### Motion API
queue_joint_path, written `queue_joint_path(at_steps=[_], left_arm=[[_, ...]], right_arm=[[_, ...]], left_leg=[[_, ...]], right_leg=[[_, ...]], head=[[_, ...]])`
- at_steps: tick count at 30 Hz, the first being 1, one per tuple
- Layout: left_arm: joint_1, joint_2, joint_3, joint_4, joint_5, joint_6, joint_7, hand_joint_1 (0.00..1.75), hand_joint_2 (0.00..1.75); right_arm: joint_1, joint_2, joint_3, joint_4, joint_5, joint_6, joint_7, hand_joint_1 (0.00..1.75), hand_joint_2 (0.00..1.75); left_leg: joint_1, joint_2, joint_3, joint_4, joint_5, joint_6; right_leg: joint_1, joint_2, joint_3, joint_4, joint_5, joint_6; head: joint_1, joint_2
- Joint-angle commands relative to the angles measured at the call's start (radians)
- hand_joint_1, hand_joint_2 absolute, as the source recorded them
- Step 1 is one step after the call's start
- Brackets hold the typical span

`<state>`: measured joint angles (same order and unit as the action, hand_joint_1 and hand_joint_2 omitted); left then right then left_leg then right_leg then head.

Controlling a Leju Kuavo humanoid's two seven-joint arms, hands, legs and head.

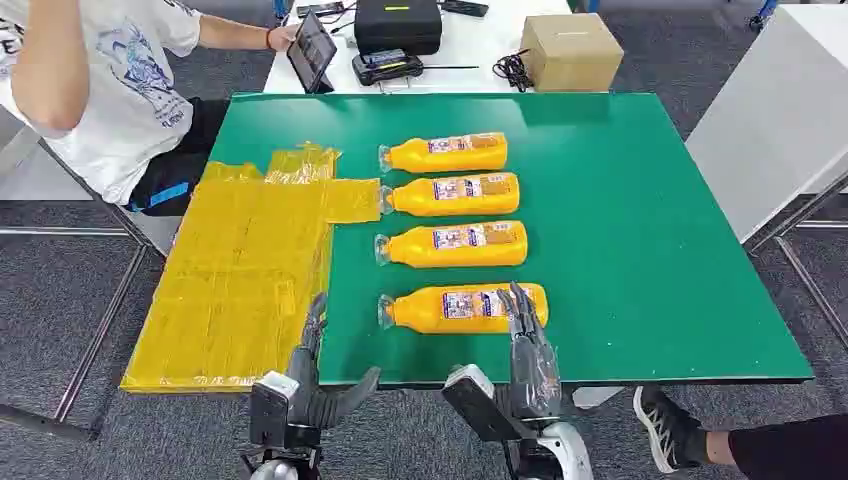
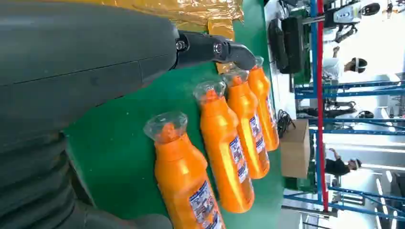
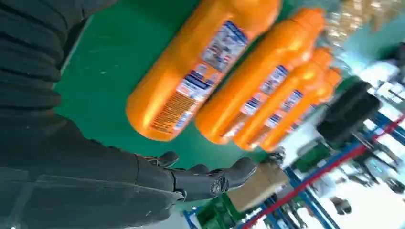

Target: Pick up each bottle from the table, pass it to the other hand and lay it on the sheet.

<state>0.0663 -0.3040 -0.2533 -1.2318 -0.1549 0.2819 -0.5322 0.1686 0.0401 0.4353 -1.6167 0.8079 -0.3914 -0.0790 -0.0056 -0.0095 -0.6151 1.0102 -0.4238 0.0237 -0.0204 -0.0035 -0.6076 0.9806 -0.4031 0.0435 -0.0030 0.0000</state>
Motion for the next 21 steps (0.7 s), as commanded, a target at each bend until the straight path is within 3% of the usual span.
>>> queue_joint_path(at_steps=[1,10,21], left_arm=[[-0.017,0.016,0.011,0.038,-0.007,-0.018,0.016,0.0,1.75],[-0.038,0.016,0.002,0.063,-0.017,-0.046,0.028,0.0,1.75],[-0.045,0.016,0.003,0.077,-0.021,-0.056,0.03,0.0,1.75]], right_arm=[[-0.076,-0.075,-0.027,0.106,0.019,0.084,0.062,0.0,1.75],[-0.178,-0.078,-0.04,0.228,0.025,0.184,0.091,0.0,1.75],[-0.231,-0.088,-0.016,0.234,0.06,0.207,0.106,0.0,1.75]], left_leg=[[0.001,0.003,0.006,-0.001,-0.002,-0.001],[0.002,0.003,0.007,-0.002,-0.002,-0.002],[0.001,0.001,0.003,-0.001,0.0,-0.001]], right_leg=[[0.002,0.002,0.006,-0.002,-0.001,-0.002],[0.002,0.002,0.007,-0.003,-0.001,-0.002],[0.001,0.001,0.002,-0.001,0.0,-0.001]], head=[[0.0,0.0],[0.0,0.0],[0.0,0.0]])
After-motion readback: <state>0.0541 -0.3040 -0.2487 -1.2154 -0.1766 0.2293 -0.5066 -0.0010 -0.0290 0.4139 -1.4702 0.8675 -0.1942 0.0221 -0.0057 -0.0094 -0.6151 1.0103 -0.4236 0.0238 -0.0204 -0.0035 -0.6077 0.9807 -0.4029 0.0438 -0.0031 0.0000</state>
